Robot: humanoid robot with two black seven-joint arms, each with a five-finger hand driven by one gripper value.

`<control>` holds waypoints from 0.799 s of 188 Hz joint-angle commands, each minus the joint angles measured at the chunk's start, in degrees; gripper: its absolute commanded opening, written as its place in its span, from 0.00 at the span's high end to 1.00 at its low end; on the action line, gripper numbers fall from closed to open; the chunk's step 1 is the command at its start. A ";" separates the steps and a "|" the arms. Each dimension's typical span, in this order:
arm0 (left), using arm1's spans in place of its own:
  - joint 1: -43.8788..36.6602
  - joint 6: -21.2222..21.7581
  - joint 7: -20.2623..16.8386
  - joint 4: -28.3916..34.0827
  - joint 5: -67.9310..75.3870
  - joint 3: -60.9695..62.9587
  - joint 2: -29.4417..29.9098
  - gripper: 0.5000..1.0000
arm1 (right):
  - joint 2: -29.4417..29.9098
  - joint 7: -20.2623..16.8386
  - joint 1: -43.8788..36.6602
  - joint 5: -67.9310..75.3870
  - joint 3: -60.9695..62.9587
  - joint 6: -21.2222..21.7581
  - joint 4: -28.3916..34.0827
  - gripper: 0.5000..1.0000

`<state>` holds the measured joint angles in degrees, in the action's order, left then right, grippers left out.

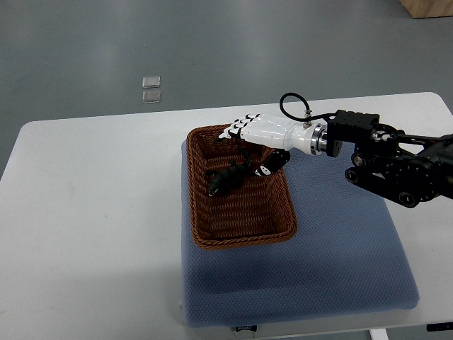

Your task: Place crocodile in brown basket with right hand

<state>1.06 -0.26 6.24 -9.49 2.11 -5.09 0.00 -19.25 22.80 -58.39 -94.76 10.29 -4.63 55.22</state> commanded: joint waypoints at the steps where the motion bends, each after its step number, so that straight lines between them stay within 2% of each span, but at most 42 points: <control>1: 0.00 0.00 0.00 0.00 0.00 0.00 0.00 0.00 | -0.09 -0.03 0.12 0.02 0.08 -0.21 -0.02 0.15; 61: 0.00 0.00 0.00 0.00 0.00 0.00 0.00 0.00 | -1.23 -0.91 2.50 7.31 8.08 0.14 -2.31 0.15; 109: 0.00 0.00 0.00 0.00 0.00 0.00 0.00 0.00 | -1.41 -2.76 8.12 29.89 18.18 0.32 -8.63 0.15; 150: 0.00 0.00 0.00 0.00 0.00 0.00 0.00 0.00 | -2.20 -4.52 10.58 53.45 20.65 0.05 -15.05 0.15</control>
<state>1.05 -0.25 6.24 -9.49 2.11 -5.09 0.00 -21.18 18.96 -48.72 -51.79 30.42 -4.29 42.68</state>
